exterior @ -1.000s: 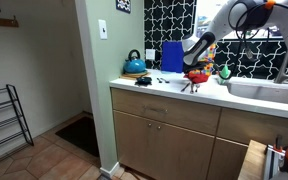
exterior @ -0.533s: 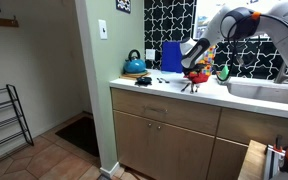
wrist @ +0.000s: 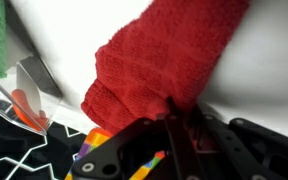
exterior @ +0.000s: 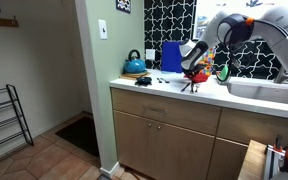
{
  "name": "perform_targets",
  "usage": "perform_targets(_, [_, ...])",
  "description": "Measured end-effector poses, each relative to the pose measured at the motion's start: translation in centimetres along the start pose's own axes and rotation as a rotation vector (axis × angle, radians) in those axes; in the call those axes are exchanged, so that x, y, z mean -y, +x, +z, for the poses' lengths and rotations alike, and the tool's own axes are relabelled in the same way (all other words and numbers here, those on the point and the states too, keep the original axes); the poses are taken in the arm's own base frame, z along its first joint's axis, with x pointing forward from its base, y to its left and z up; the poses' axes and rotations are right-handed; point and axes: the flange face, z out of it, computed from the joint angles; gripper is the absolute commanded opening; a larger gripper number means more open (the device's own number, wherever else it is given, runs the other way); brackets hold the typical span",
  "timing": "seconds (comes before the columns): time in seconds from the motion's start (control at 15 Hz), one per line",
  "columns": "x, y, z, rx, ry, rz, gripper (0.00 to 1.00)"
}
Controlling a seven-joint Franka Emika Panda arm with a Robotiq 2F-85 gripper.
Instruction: Unfold the red cloth
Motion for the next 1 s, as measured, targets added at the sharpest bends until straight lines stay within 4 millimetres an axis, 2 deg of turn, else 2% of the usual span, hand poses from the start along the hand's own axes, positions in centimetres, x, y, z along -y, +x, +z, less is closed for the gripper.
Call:
perform_targets(0.2, [0.1,0.5,-0.6,-0.007,0.01,0.015,0.02])
perform_targets(0.33, [0.2,1.2,-1.8,-0.024,0.027,0.031,0.02])
perform_targets(0.8, [-0.8,4.8,-9.8,-0.123,0.22,0.18,0.02])
perform_targets(1.0, [-1.3,5.9,-11.8,-0.158,0.338,0.281,0.02])
